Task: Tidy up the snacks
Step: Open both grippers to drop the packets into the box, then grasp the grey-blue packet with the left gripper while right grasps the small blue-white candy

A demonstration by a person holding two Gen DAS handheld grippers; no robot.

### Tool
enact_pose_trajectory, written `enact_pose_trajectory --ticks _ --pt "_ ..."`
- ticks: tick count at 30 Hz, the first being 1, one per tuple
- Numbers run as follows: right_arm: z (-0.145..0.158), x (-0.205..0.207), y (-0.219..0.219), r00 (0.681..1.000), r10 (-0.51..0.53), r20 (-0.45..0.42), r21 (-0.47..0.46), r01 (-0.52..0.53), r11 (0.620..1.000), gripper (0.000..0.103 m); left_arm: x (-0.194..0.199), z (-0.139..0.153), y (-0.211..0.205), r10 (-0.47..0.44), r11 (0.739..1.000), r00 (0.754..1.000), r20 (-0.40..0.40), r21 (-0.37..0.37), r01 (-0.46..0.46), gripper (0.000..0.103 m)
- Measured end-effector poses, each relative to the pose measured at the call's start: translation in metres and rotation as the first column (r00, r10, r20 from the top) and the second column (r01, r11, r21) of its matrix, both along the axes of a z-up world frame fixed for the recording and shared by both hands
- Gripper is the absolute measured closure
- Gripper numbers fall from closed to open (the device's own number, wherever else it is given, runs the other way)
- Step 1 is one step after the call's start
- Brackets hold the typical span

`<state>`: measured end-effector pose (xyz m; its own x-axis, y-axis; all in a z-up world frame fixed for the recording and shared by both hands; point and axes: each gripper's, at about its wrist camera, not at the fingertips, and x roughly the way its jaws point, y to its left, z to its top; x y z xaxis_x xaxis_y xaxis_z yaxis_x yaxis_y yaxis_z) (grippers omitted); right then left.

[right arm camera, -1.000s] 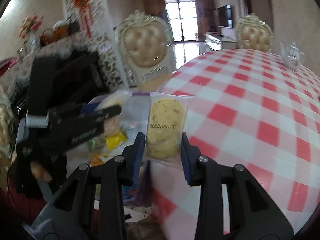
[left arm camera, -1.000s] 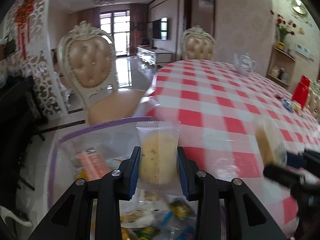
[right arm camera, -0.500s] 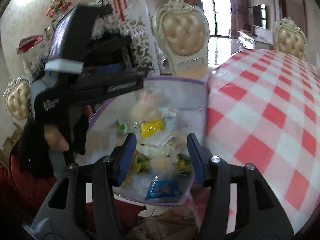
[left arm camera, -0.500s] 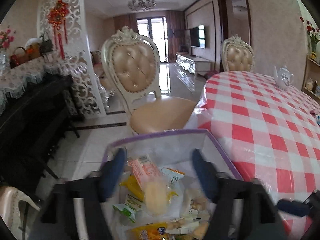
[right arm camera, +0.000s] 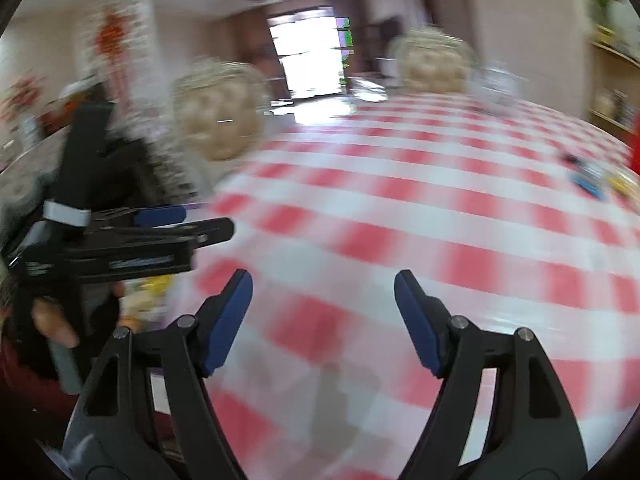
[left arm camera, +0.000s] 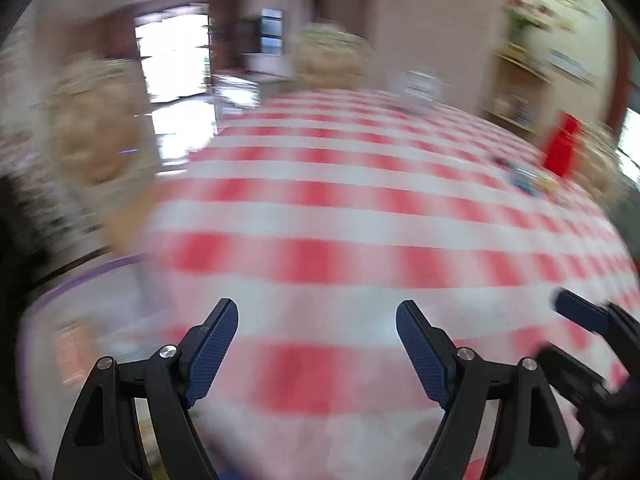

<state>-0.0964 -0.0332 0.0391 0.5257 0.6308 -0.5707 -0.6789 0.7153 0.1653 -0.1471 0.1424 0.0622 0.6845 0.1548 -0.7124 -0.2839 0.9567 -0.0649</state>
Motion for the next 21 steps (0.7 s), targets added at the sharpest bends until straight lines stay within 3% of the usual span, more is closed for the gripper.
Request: enact_pose_trajectory --ticks 4,9,16,21 --pt "-0.006 0.047 -0.079 0.984 -0.177 -0.022 -0.029 0.177 0.984 0.026 0.077 -0.005 -0.071 -0.203 0.977 0.979 0.014 -0.064 0.203 0.021" --pt "-0.009 0.105 -0.170 0.932 -0.359 -0.051 -0.046 0.357 0.933 0.025 0.174 -0.015 -0.137 -0.311 0.938 0.950 0.023 -0.152 0.311 0.021" --pt "-0.007 0.189 -0.276 0.824 -0.551 -0.134 0.052 0.561 0.826 0.024 0.287 -0.019 -0.202 -0.370 0.913 0.927 0.058 -0.161 0.375 0.021" --pt "-0.004 0.248 -0.315 0.765 -0.615 -0.192 0.142 0.642 0.754 0.024 0.363 -0.027 -0.238 -0.381 0.917 0.924 0.039 -0.111 0.383 0.021"
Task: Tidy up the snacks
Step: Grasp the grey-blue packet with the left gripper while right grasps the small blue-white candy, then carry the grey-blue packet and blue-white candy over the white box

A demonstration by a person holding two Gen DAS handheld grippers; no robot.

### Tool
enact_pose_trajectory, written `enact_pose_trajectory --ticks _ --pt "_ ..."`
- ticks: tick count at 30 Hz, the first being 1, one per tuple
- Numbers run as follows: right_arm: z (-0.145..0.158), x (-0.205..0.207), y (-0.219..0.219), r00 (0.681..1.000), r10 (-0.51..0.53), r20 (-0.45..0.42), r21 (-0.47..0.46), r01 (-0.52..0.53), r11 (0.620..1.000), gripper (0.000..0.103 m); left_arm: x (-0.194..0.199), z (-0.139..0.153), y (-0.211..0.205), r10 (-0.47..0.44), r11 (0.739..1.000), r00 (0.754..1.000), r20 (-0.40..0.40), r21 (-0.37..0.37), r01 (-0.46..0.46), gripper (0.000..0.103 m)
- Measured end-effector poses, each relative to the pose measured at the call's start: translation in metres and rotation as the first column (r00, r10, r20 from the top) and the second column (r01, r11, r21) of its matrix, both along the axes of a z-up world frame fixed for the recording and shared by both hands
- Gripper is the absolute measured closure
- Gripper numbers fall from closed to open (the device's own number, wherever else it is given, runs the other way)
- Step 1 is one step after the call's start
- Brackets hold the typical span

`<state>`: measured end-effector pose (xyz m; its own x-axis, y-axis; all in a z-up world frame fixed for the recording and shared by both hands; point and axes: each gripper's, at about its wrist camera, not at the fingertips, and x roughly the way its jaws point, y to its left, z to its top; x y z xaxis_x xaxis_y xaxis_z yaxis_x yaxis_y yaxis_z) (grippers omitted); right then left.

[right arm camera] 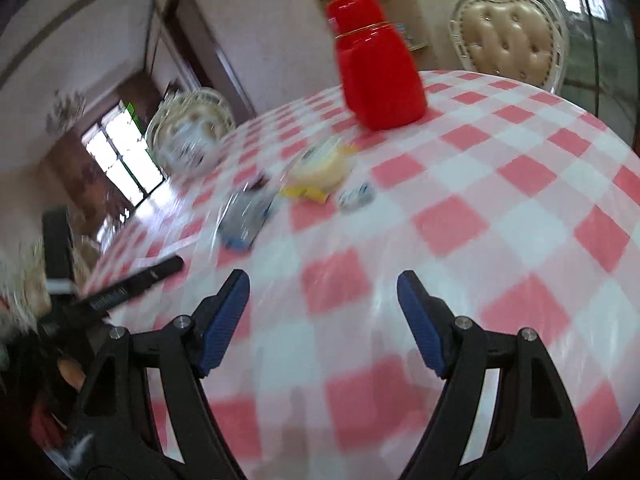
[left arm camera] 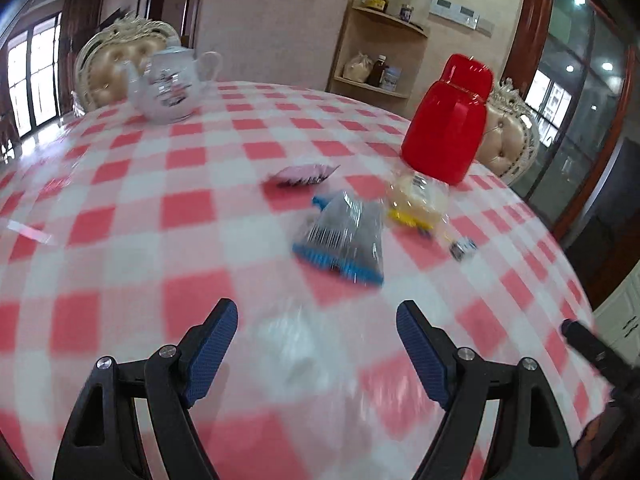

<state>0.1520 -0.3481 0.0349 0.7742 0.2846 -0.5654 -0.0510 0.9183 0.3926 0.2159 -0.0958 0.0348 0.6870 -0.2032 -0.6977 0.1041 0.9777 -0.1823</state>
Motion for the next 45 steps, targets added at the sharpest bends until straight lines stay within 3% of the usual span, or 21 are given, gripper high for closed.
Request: enact_pose_trajectory --ticks 6,12,14,16,17,18,22,26,30,33,36,38,45 --pt "0.008 0.071 0.003 1.000 -0.002 0.002 -0.016 0.002 1.000 0.022 0.058 -0.011 -0.028 -0.036 0.994 0.999 -0.002 0.105 0.036 0.020" --pt "0.016 0.116 0.011 0.999 -0.019 0.027 0.018 0.019 1.000 0.022 0.100 -0.028 -0.050 -0.083 0.979 0.995 -0.058 0.182 0.093 0.020" --pt "0.018 0.119 0.015 0.999 -0.014 0.038 0.019 0.013 1.000 0.022 0.111 -0.034 -0.051 -0.090 0.980 0.990 -0.106 0.168 0.107 0.020" --pt "0.019 0.122 0.019 0.999 -0.011 0.043 -0.007 0.012 1.000 0.021 0.113 -0.034 -0.047 -0.090 0.985 0.991 -0.103 0.138 0.104 0.021" --pt "0.018 0.124 0.021 0.999 -0.014 0.041 -0.020 0.015 1.000 0.021 0.112 -0.034 -0.044 -0.094 0.987 0.990 -0.101 0.118 0.106 0.025" --pt "0.017 0.127 0.023 0.999 -0.019 0.037 -0.028 0.020 0.999 0.021 0.110 -0.031 -0.042 -0.102 0.989 0.991 -0.085 0.099 0.110 0.048" --pt "0.010 0.137 0.026 0.999 -0.035 0.001 -0.007 0.035 0.999 0.020 0.099 -0.028 -0.041 -0.114 0.983 0.992 -0.053 0.141 0.121 0.055" --pt "-0.013 0.149 0.039 0.990 -0.053 -0.133 -0.214 0.023 0.976 0.015 0.087 -0.021 -0.027 -0.076 0.986 0.997 -0.023 0.145 0.079 0.055" --pt "-0.036 0.154 0.042 0.978 -0.030 -0.206 -0.288 -0.031 0.957 0.017 0.082 -0.014 -0.013 -0.048 0.993 0.999 0.003 0.109 0.048 0.055" --pt "-0.031 0.151 0.044 0.985 0.005 -0.175 -0.289 -0.056 0.956 0.020 0.076 -0.015 -0.007 -0.041 0.995 0.999 -0.008 0.089 0.042 0.055" --pt "-0.034 0.151 0.043 0.980 0.014 -0.196 -0.291 -0.072 0.954 0.032 0.065 -0.017 -0.002 -0.043 0.997 0.999 -0.025 0.064 0.045 0.055" --pt "-0.033 0.148 0.042 0.980 0.017 -0.197 -0.331 -0.082 0.940 0.064 0.053 -0.017 0.002 -0.038 0.997 0.999 -0.023 0.066 0.040 0.055" --pt "-0.029 0.115 0.048 0.986 0.045 -0.160 -0.320 -0.095 0.942 0.065 0.003 -0.017 0.027 -0.005 0.999 0.999 -0.032 0.050 0.006 0.055"
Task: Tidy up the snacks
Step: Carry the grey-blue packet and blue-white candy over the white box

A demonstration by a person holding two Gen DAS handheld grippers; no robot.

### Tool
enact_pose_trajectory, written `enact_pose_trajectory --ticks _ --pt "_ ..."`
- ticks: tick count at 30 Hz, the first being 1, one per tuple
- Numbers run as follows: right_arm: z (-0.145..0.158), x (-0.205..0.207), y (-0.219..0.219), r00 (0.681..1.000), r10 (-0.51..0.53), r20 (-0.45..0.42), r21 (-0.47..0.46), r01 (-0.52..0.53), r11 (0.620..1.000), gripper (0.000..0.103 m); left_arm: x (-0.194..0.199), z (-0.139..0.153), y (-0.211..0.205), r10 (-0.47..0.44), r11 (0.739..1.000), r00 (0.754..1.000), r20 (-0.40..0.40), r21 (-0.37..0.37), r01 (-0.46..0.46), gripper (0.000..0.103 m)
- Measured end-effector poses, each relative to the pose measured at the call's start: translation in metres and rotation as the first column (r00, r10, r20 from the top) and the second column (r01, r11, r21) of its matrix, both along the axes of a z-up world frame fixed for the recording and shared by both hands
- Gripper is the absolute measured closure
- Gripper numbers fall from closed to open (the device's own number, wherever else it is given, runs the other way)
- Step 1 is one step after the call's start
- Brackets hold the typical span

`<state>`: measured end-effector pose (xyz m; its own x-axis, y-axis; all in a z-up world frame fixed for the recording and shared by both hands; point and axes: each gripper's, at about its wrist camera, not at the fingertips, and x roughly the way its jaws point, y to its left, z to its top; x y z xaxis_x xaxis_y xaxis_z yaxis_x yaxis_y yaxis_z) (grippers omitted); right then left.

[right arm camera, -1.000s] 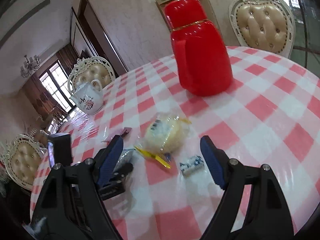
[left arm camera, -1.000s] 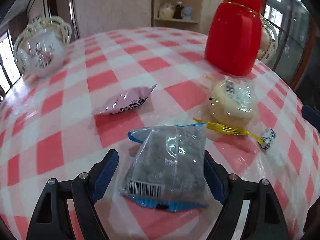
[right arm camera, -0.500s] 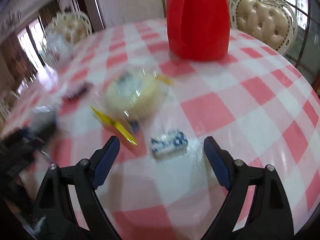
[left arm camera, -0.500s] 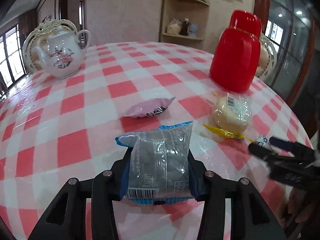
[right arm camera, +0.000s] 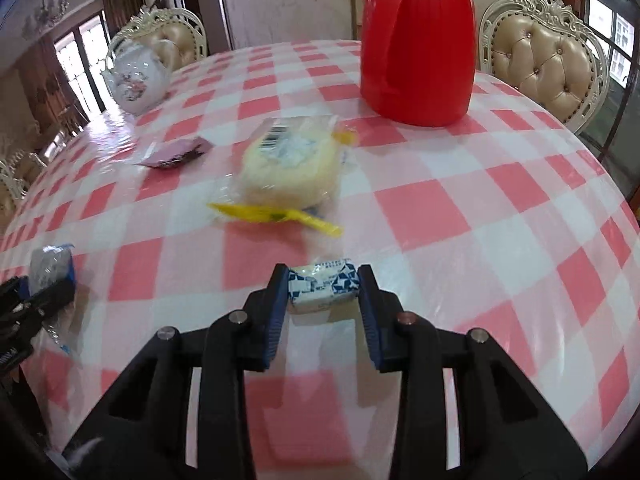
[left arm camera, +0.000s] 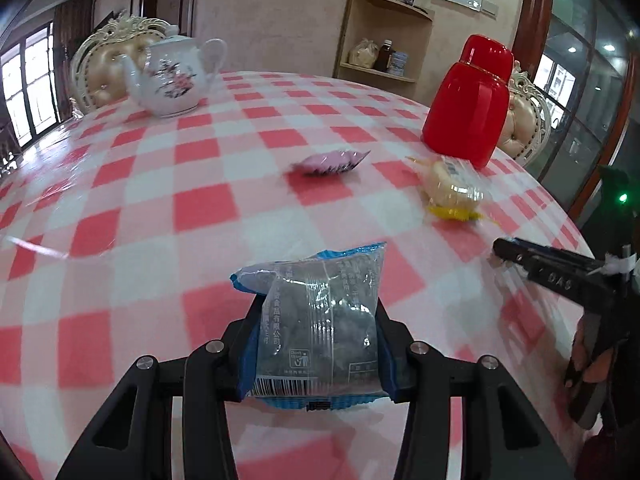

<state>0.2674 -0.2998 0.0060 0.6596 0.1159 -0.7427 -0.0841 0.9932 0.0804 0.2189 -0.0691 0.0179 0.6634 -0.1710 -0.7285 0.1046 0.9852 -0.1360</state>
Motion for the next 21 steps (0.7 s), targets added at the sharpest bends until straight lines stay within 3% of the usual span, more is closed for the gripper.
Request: enact_pose_trajectory --ticks 21 --pt "0.030 -0.160 0.052 0.991 0.018 0.130 0.141 -0.036 0.989 0.065 -0.110 0.012 0.000 -0.052 0.997 0.998 0.047 0.066 0.048 0.055"
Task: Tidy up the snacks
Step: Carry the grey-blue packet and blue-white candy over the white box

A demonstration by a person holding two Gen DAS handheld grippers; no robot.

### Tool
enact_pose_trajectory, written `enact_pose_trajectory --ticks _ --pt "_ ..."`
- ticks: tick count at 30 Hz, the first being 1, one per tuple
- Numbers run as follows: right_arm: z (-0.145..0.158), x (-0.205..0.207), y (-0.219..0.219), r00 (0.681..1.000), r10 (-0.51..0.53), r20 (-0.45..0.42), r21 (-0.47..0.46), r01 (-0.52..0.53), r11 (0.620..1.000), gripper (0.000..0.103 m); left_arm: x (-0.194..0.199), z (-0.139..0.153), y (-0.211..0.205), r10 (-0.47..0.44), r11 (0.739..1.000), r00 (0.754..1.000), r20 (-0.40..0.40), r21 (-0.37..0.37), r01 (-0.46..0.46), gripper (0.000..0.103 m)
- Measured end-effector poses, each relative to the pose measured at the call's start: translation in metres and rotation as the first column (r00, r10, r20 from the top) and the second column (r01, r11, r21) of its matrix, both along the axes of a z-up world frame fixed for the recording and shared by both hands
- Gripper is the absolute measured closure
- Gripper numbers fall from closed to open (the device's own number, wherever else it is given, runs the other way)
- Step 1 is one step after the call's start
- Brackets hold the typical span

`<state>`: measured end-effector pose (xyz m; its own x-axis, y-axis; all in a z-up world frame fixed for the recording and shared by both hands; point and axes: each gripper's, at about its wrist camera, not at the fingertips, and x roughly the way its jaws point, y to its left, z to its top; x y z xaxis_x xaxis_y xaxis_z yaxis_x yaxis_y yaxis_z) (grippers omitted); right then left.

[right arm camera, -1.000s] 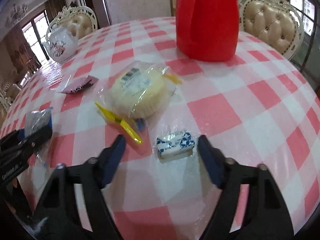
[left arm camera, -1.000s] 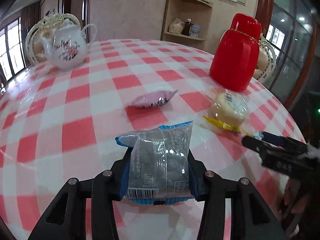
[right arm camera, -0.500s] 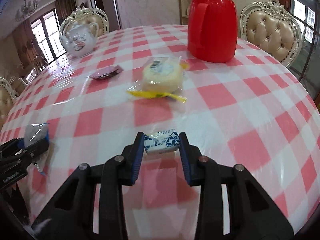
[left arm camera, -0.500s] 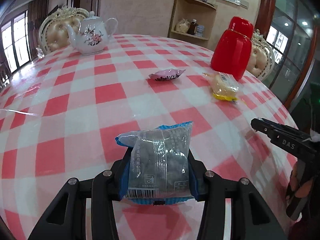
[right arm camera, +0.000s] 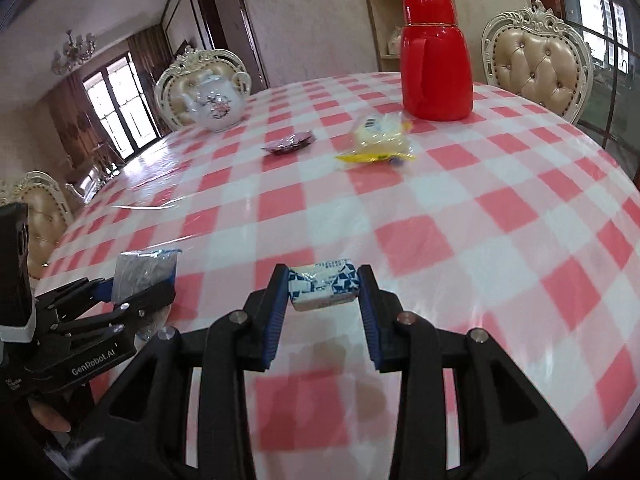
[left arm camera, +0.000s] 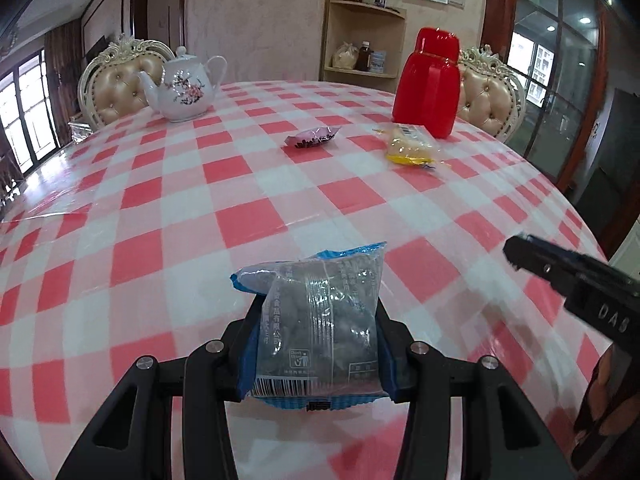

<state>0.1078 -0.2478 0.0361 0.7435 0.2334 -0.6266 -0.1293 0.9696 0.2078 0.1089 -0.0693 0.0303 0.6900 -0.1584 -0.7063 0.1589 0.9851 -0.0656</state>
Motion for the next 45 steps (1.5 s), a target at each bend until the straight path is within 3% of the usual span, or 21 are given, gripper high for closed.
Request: enact_pose_trajectory --ticks 19,28,38,45 --pt "0.009 -0.075 0.060 0.992 0.113 0.064 0.082 -0.118 0.990 0.065 -0.101 0.006 0.063 0.128 0.991 0.990 0.054 -0.049 -0.125 0.054" --pt "0.013 -0.108 0.096 0.979 0.184 0.084 0.121 -0.193 0.974 0.065 -0.145 0.006 0.087 0.175 0.979 0.984 0.044 -0.115 -0.169 0.054" --pt "0.021 -0.154 0.157 0.938 0.322 0.130 0.124 -0.338 0.933 0.065 -0.218 0.007 0.135 0.255 0.965 0.965 0.053 -0.075 -0.251 0.054" --pt "0.024 -0.188 0.223 0.867 0.477 0.142 0.112 -0.493 0.863 0.065 -0.271 0.022 0.191 0.354 0.935 0.929 0.103 -0.060 -0.350 0.054"
